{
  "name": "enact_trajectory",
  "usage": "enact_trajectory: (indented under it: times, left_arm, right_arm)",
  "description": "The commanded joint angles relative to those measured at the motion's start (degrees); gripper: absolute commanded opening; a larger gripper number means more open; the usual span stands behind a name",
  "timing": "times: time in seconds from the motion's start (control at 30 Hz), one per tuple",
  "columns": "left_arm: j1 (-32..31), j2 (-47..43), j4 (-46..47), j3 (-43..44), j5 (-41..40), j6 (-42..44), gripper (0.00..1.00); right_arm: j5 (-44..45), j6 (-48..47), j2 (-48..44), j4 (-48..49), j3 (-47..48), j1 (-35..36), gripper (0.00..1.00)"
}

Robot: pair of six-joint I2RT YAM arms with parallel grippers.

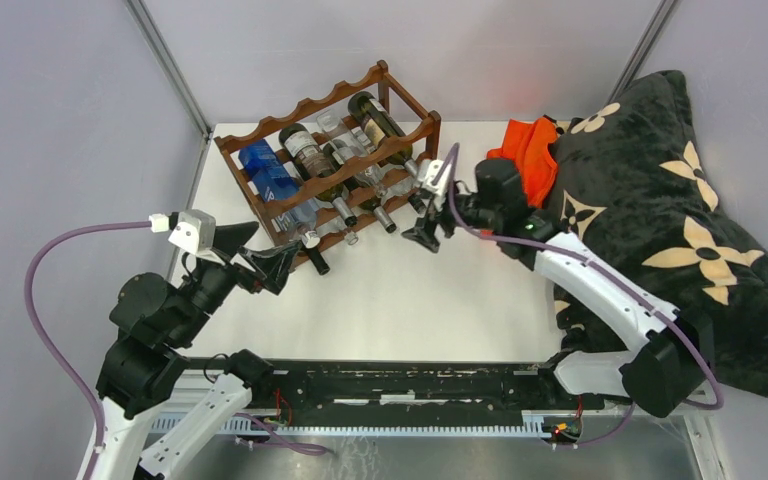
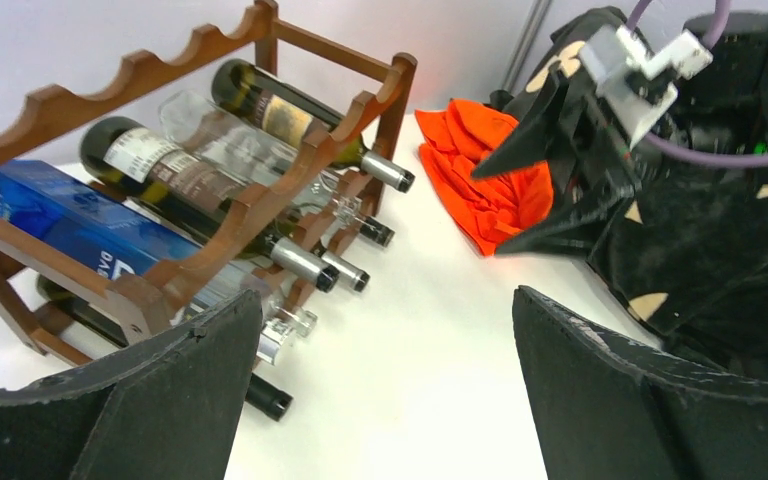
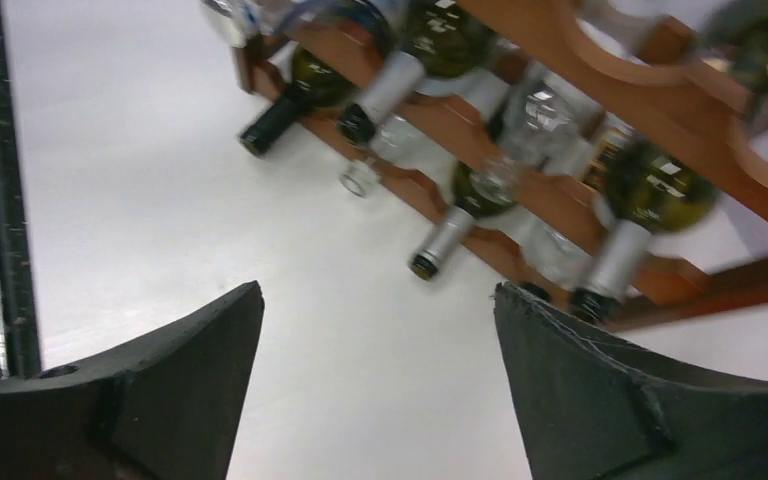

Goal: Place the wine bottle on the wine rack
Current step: Reset both arms

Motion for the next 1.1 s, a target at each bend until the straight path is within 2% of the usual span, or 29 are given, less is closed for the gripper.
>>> enact_trajectory:
  times: [0.0, 0.13, 0.2, 0.27, 0.37, 0.43, 0.47, 0.6, 0.77, 0.93, 1.07]
  left_arm:
    - [0.2, -0.4, 3.9, -0.6, 2.1, -6.9, 1.0]
    - [0.2, -0.7, 4.0, 0.0, 0.7, -9.4, 1.0]
    - [0.2, -0.3, 3.8, 0.8, 0.5, -10.4, 1.0]
    - [0.2, 0.7, 3.4, 2.0, 0.4, -10.6, 1.0]
    - [0.2, 3.6, 1.9, 4.9, 0.4, -10.6, 1.0]
    - [0.2, 5.6, 1.0, 7.0, 0.6, -10.4, 1.0]
    - [0.2, 6.6, 0.8, 8.0, 0.9, -10.4, 1.0]
    - [0.2, 9.9, 0.3, 11.3, 2.6, -10.8, 1.0]
    - [0.2, 12.7, 0.2, 14.2, 3.8, -12.2, 1.0]
    - [0.2, 14.1, 0.0, 16.6, 3.6, -12.9, 1.0]
    - [0.2, 15.6, -1.1, 19.4, 4.1, -12.5, 1.0]
  right_arm:
    - [-4.9, -9.6, -2.7, -11.1, 6.9, -7.8, 0.96]
    - [-6.9, -14.5, -0.6, -26.0, 19.7, -16.0, 0.98]
    - [-6.8, -14.4, -0.7, -29.5, 23.5, -20.1, 0.98]
    - [-6.7, -10.3, -2.5, -29.0, 24.0, -24.4, 0.98]
    - [-5.3, -0.8, -11.1, -19.7, 18.5, -29.0, 0.98]
    - [-2.0, 2.9, -18.3, -12.2, 12.3, -29.5, 0.98]
    - [-1.2, 4.0, -19.5, -11.7, 11.9, -29.8, 0.98]
    - [2.4, 2.5, -21.9, -15.6, 14.6, -30.3, 0.98]
    - [1.9, -3.2, -22.5, -21.1, 20.2, -30.2, 0.98]
    - [-3.1, -3.9, -23.8, -21.7, 18.8, -30.4, 0.98]
    - [-2.1, -2.3, -24.2, -21.2, 18.7, -30.6, 0.98]
